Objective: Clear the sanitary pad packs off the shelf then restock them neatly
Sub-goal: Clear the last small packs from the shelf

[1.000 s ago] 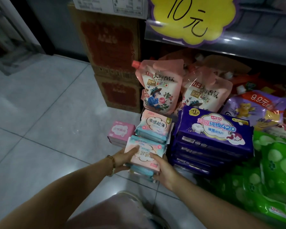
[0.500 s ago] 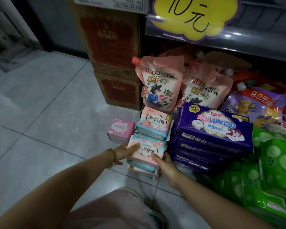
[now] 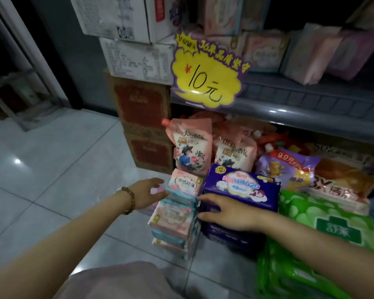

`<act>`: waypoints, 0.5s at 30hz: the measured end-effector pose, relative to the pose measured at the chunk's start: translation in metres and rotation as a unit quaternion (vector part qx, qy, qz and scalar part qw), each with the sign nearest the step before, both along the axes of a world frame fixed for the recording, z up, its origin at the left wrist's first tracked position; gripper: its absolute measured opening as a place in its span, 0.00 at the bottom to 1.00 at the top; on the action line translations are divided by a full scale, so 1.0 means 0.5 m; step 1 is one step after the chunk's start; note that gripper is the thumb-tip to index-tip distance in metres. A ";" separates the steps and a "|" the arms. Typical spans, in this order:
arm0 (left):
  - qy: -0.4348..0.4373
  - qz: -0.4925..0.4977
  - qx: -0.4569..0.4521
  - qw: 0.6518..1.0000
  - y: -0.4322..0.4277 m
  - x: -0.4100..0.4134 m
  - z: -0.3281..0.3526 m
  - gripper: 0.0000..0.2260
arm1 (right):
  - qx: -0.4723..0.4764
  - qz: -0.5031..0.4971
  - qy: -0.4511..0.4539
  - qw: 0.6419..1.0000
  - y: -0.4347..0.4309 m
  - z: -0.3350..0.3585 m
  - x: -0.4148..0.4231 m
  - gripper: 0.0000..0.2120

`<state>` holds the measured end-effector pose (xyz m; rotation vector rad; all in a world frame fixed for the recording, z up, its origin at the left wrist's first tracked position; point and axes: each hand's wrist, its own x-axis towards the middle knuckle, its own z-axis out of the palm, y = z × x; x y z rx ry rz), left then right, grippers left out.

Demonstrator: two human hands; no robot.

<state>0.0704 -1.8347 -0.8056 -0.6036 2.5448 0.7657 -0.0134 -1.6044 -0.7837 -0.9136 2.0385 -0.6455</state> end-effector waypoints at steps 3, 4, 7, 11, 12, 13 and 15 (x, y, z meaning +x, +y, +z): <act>0.051 -0.088 -0.057 0.993 0.033 -0.028 0.112 0.25 | -0.035 0.027 0.009 0.999 0.036 0.139 -0.061 0.21; 0.078 -0.113 -0.074 0.988 0.043 -0.042 0.145 0.25 | -0.047 0.029 0.010 0.998 0.053 0.185 -0.082 0.19; 0.120 -0.135 -0.097 0.979 0.084 -0.100 0.229 0.28 | -0.057 0.022 0.104 0.993 0.115 0.290 -0.154 0.18; 0.215 -0.203 -0.132 0.946 0.180 -0.195 0.329 0.26 | -0.018 -0.024 0.254 0.967 0.211 0.378 -0.248 0.22; 0.238 -0.216 -0.137 0.937 0.207 -0.220 0.352 0.27 | -0.004 -0.037 0.278 0.960 0.236 0.396 -0.268 0.23; 0.253 -0.226 -0.139 0.930 0.235 -0.246 0.372 0.27 | 0.007 -0.052 0.292 0.955 0.260 0.410 -0.288 0.23; 0.284 -0.236 -0.141 0.919 0.284 -0.303 0.403 0.27 | 0.009 -0.084 0.314 0.946 0.304 0.430 -0.327 0.23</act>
